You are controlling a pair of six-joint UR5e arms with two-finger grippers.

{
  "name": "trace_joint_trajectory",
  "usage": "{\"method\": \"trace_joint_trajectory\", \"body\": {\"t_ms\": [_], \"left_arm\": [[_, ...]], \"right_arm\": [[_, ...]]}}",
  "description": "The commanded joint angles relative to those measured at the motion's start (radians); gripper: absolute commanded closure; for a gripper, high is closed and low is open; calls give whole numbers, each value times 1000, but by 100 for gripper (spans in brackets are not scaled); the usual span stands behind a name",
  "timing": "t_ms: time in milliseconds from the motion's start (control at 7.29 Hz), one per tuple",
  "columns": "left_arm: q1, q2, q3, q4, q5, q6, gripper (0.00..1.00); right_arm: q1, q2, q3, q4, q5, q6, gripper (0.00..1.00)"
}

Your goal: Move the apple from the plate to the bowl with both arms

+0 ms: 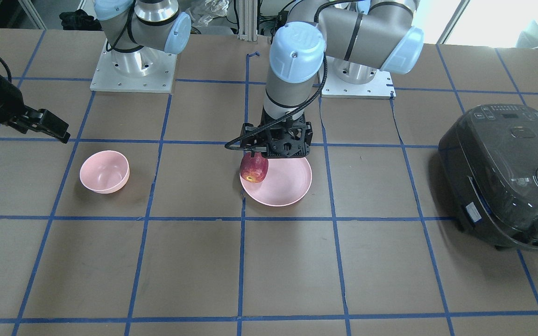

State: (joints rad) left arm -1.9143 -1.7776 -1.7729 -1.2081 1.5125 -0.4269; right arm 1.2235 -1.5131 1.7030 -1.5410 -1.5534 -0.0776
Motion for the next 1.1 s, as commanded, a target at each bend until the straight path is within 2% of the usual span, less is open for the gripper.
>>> {"method": "trace_joint_trajectory", "body": {"t_ms": [0, 275, 549, 824, 961], "left_arm": [[-43, -68, -49, 59, -6, -36, 0], [-52, -129, -60, 103, -8, 3, 0], [-72, -184, -80, 175, -11, 26, 0], [-74, -212, -102, 209, -8, 75, 0], [-74, -213, -102, 228, -8, 85, 8]], "right_arm": [[-22, 60, 122, -69, 4, -8, 0], [-22, 143, 194, -239, 1, -30, 0], [-24, 156, 283, -391, -22, -96, 0], [-24, 175, 340, -442, -20, -96, 0], [-24, 180, 348, -455, -20, -102, 2]]}}
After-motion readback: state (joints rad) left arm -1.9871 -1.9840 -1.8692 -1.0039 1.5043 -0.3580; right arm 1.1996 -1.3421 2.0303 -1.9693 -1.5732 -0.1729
